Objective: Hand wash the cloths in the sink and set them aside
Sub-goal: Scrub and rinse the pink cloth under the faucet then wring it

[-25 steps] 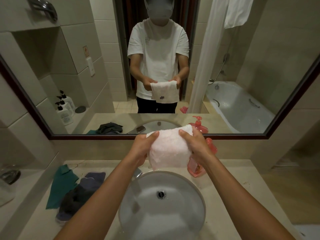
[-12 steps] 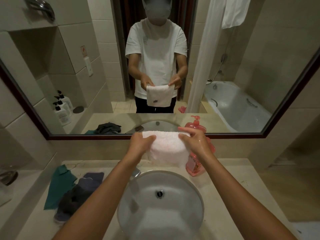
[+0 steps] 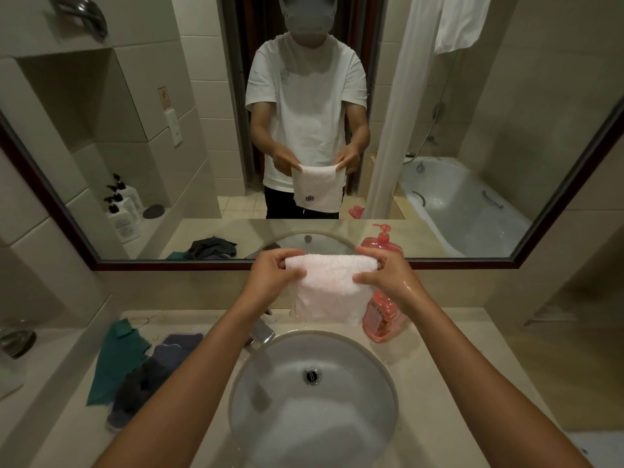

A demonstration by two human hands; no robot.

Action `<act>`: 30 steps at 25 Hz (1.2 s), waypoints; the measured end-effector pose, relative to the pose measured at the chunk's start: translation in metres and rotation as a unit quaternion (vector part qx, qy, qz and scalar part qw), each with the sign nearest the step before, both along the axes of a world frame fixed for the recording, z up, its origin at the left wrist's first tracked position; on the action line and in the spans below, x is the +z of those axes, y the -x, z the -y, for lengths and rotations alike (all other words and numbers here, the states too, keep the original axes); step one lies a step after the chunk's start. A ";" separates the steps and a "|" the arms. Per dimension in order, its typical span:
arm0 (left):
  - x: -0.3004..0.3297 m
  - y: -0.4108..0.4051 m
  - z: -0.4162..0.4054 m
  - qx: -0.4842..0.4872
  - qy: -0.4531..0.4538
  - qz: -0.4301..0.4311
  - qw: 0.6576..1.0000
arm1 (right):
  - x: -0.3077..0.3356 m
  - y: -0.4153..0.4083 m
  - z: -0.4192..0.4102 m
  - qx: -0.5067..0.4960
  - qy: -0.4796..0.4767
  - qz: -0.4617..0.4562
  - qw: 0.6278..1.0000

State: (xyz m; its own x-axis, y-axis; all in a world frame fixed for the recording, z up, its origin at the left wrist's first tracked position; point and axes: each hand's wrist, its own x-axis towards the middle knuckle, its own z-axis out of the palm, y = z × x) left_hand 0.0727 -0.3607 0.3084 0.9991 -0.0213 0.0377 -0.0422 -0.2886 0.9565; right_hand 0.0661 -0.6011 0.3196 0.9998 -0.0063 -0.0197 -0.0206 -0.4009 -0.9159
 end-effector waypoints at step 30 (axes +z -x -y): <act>-0.026 0.011 0.024 -0.088 0.413 -0.203 0.883 | -0.019 0.002 -0.026 0.031 -0.408 -0.240 0.880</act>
